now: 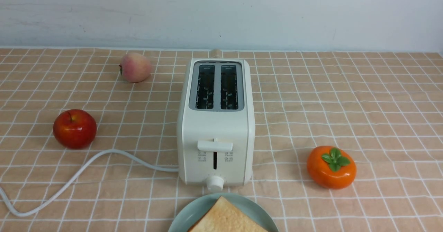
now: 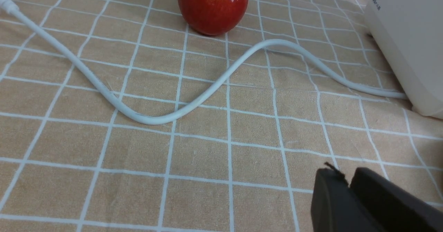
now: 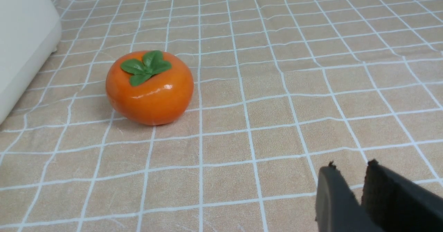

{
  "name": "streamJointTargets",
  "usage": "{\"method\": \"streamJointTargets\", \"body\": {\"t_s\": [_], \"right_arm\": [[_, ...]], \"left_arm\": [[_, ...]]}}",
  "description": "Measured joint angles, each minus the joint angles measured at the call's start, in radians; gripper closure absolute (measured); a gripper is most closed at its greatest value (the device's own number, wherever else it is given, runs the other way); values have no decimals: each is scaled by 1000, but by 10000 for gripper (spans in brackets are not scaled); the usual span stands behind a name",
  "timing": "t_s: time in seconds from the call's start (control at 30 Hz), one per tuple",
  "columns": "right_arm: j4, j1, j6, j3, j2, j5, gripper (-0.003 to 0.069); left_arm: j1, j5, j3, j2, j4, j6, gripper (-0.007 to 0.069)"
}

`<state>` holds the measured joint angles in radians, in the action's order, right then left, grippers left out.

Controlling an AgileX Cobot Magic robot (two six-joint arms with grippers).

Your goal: Take toasted bread from bread machine on light coffee tablecloth place on plate.

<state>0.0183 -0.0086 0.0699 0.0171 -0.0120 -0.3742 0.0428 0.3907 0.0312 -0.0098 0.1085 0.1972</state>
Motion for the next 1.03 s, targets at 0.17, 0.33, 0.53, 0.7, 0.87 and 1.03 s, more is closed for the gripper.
{"method": "streamJointTargets", "body": {"t_s": [0.17, 0.33, 0.53, 0.7, 0.87, 1.03], "right_arm": [[0, 0, 0, 0, 0, 0, 508], [0, 0, 0, 0, 0, 0, 501], [0, 0, 0, 0, 0, 0, 498], [0, 0, 0, 0, 0, 0, 493], [0, 0, 0, 0, 0, 0, 484], [0, 0, 0, 0, 0, 0, 479]], "left_arm": [[0, 0, 0, 0, 0, 0, 543], [0, 0, 0, 0, 0, 0, 536], [0, 0, 0, 0, 0, 0, 533], [0, 0, 0, 0, 0, 0, 533], [0, 0, 0, 0, 0, 0, 533], [0, 0, 0, 0, 0, 0, 529]]}}
